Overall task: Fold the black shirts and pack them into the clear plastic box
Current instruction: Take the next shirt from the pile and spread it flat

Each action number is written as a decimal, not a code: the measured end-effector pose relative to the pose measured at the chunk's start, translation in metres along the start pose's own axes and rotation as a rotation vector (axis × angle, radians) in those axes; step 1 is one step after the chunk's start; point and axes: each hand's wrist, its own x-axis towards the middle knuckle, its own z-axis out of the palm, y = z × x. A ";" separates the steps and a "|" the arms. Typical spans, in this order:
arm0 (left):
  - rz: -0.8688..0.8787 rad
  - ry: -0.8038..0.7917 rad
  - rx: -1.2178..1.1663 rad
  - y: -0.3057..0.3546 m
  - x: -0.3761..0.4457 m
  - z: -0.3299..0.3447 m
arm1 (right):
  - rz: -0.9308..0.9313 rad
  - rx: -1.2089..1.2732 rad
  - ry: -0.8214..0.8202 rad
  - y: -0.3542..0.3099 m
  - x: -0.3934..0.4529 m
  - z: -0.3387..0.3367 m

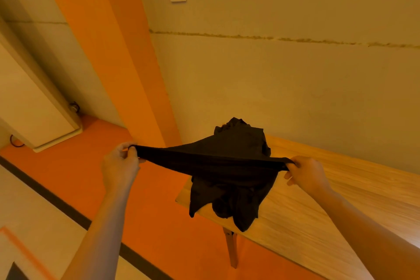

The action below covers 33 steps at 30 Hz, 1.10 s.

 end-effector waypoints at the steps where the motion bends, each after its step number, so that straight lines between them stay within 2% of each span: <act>1: 0.015 -0.019 0.026 -0.001 -0.002 0.003 | 0.011 0.072 -0.024 -0.003 -0.001 -0.001; 7: 0.114 -0.234 0.127 0.013 -0.027 0.027 | -0.085 0.403 -0.137 -0.041 -0.019 0.003; 11: 0.141 -0.400 0.066 0.025 -0.045 0.049 | -0.213 0.411 -0.223 -0.067 -0.029 0.005; 15: 0.098 -0.668 -0.111 0.031 -0.055 0.063 | -0.285 0.436 -0.478 -0.083 -0.036 -0.003; 17: 0.135 -0.746 -0.088 0.030 -0.056 0.065 | -0.337 0.387 -0.464 -0.086 -0.037 -0.006; 22: 0.305 -0.661 0.022 0.027 -0.056 0.060 | -0.396 0.353 -0.232 -0.086 -0.036 -0.007; 26: 0.378 -0.561 0.041 0.025 -0.055 0.059 | -0.653 0.098 -0.098 -0.082 -0.035 -0.007; 29: 0.473 -0.427 0.068 0.025 -0.054 0.061 | -0.738 -0.004 -0.083 -0.086 -0.035 -0.008; 33: 0.506 -0.376 0.061 0.025 -0.051 0.065 | -0.683 -0.080 -0.170 -0.092 -0.040 -0.011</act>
